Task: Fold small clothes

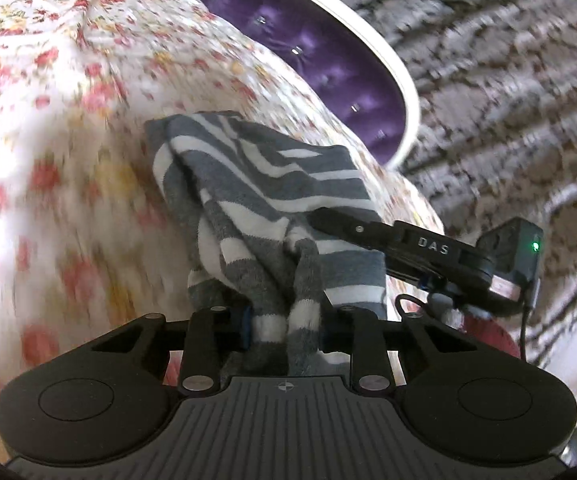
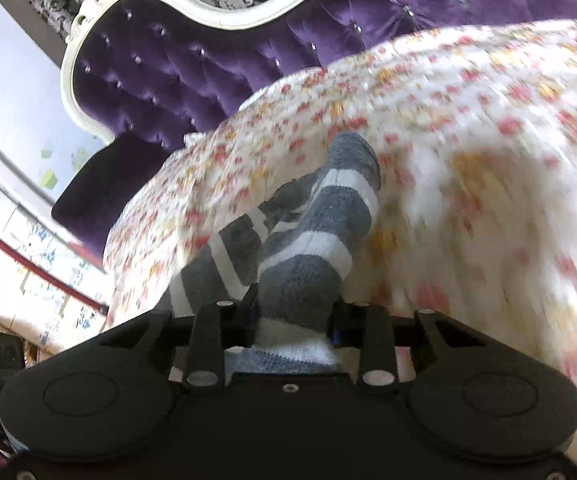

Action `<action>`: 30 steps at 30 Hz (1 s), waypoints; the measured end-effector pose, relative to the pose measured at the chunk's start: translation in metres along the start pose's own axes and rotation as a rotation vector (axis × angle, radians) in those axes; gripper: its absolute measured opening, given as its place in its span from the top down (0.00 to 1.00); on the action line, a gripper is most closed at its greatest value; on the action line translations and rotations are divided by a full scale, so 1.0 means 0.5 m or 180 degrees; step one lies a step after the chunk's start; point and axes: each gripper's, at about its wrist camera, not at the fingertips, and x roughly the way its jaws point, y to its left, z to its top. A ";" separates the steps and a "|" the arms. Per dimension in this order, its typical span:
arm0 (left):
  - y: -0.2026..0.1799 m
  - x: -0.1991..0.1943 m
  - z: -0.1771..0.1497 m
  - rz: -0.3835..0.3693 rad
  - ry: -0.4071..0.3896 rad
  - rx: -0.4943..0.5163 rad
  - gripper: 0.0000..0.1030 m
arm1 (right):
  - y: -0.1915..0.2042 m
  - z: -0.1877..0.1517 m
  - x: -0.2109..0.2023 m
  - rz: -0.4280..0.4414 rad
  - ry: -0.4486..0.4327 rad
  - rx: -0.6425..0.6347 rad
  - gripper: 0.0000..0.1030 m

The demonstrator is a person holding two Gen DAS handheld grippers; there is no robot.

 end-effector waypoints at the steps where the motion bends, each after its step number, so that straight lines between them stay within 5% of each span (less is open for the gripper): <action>1: -0.011 -0.010 -0.019 0.0013 0.0011 0.0029 0.74 | 0.002 -0.021 -0.016 -0.0002 0.0016 -0.0003 0.58; 7: -0.034 -0.049 -0.125 0.0269 0.0005 0.0117 0.73 | 0.009 -0.118 -0.070 -0.0048 0.0006 -0.0112 0.53; 10: -0.017 -0.058 -0.159 0.0603 -0.0091 0.0126 0.68 | -0.002 -0.149 -0.083 -0.0258 -0.0157 -0.0199 0.47; 14: 0.005 -0.077 -0.177 0.0734 -0.0227 0.0005 0.66 | -0.007 -0.169 -0.105 -0.0409 -0.0402 -0.0257 0.42; 20: -0.048 -0.119 -0.205 0.1072 -0.0639 0.0417 0.66 | 0.017 -0.193 -0.151 -0.0464 -0.0793 -0.0448 0.42; 26: -0.132 -0.131 -0.211 0.1156 -0.1039 0.0962 0.41 | 0.061 -0.227 -0.196 -0.0484 -0.1159 -0.0827 0.42; 27: -0.143 -0.123 -0.208 0.1129 -0.1048 0.1038 0.39 | 0.069 -0.234 -0.199 -0.0476 -0.1179 -0.0898 0.43; 30: -0.162 -0.097 -0.202 0.1066 -0.1037 0.1145 0.39 | 0.091 -0.250 -0.196 -0.0447 -0.1118 -0.1082 0.70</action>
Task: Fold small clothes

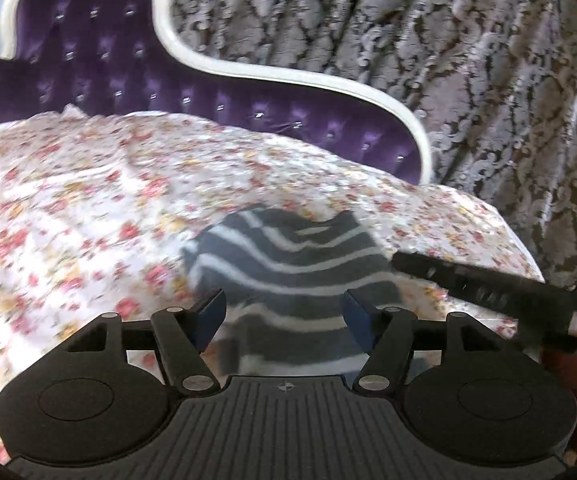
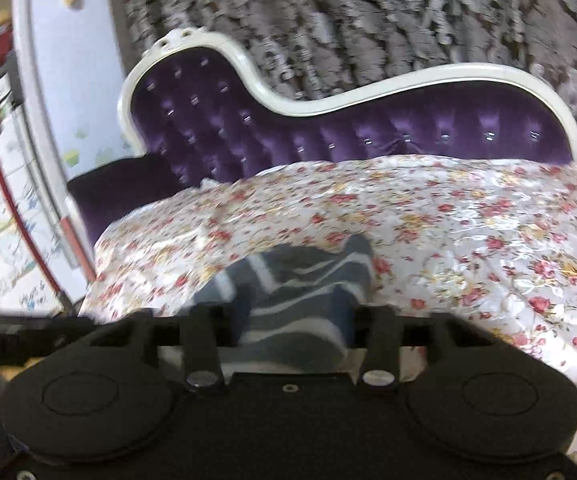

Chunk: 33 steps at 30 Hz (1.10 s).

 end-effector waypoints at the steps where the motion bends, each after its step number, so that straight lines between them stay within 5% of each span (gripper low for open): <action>1: -0.007 0.010 0.000 -0.0018 0.0000 0.0018 0.39 | 0.006 -0.004 0.001 0.0019 0.0015 -0.0031 0.71; 9: -0.002 0.076 -0.032 0.0141 0.0217 0.0002 0.39 | -0.006 -0.061 0.032 -0.0056 0.0424 0.0162 0.71; 15: 0.056 0.099 -0.074 0.0165 0.0467 -0.0440 0.36 | -0.011 -0.079 0.025 -0.0071 0.0398 0.0170 0.72; 24: 0.052 0.070 -0.072 0.0251 0.0467 -0.0435 0.30 | -0.002 -0.083 0.011 -0.0128 0.0354 0.0125 0.71; 33: 0.028 0.009 -0.074 0.0617 0.0420 -0.0236 0.25 | 0.008 -0.089 -0.040 -0.0135 0.0401 0.0167 0.40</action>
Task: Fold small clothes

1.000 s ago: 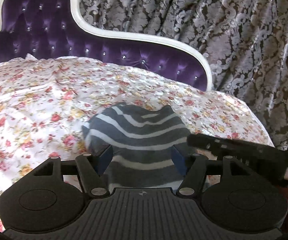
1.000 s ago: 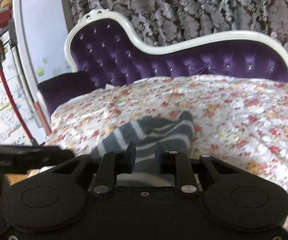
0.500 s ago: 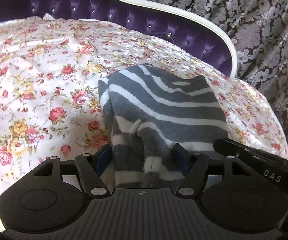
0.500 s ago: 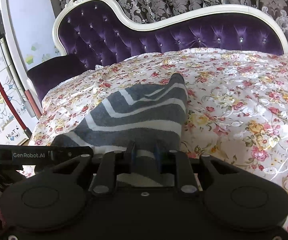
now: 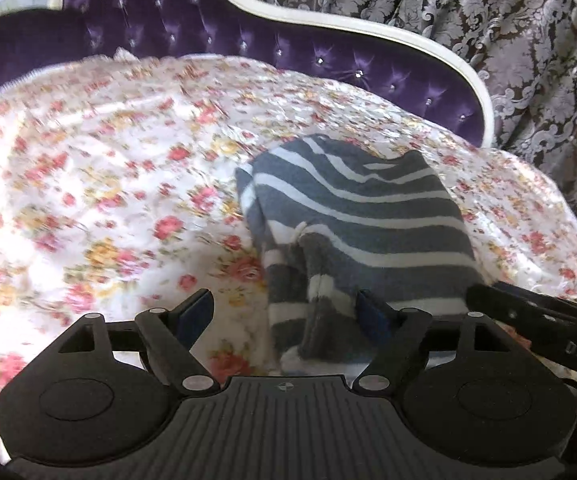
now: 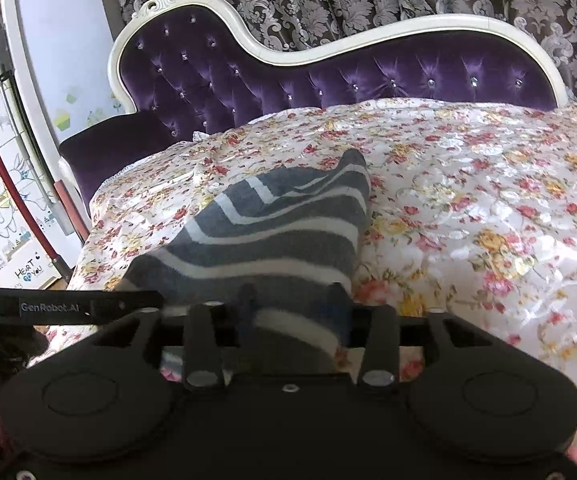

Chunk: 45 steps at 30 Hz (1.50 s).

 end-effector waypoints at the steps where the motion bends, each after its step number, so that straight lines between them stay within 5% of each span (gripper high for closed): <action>1: -0.002 -0.008 0.000 0.0037 -0.0021 0.0017 0.25 | 0.000 -0.002 -0.005 -0.0004 0.0031 0.0026 0.36; 9: -0.026 -0.051 -0.005 0.0155 -0.0125 0.0203 0.18 | 0.008 -0.002 -0.051 0.0011 -0.0016 0.0181 0.00; 15: -0.040 -0.073 -0.010 0.0133 -0.0169 0.0249 0.00 | 0.016 0.007 -0.073 -0.0034 -0.0097 0.0214 0.00; 34: -0.054 -0.093 -0.011 0.0043 -0.0130 0.0276 0.00 | 0.025 0.015 -0.092 -0.0171 -0.0068 0.0290 0.00; 45: -0.105 -0.112 0.000 0.0651 -0.0096 0.0663 0.01 | 0.041 0.023 -0.103 -0.0432 -0.0044 0.0119 0.01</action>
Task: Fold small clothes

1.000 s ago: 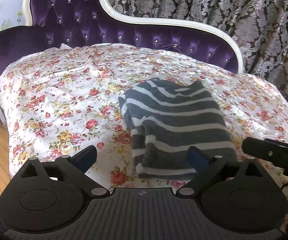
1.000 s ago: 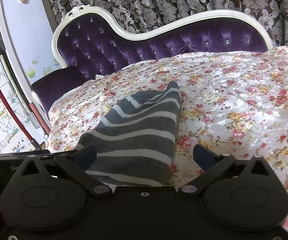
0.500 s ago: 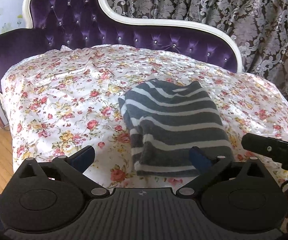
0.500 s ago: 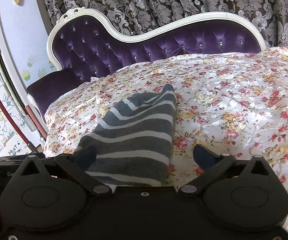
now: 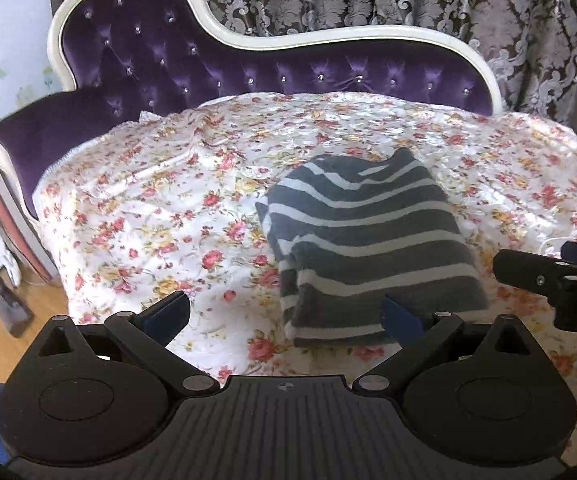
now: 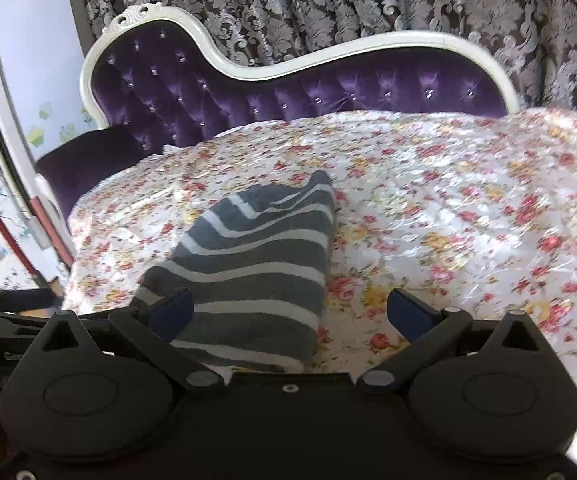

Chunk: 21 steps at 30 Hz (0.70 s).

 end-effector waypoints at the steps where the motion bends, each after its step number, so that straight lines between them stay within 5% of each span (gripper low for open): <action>1: -0.002 -0.003 0.002 0.0017 -0.0001 0.0019 0.01 | 0.002 0.002 -0.001 -0.0033 0.0008 -0.0028 0.01; 8: -0.019 -0.019 0.005 0.0156 -0.0050 0.0178 0.01 | 0.012 0.008 -0.004 -0.0073 -0.0002 -0.0079 0.01; 21: 0.005 -0.018 0.005 -0.0036 0.0104 -0.0099 0.01 | 0.010 0.013 -0.030 -0.0248 -0.0080 0.0060 0.01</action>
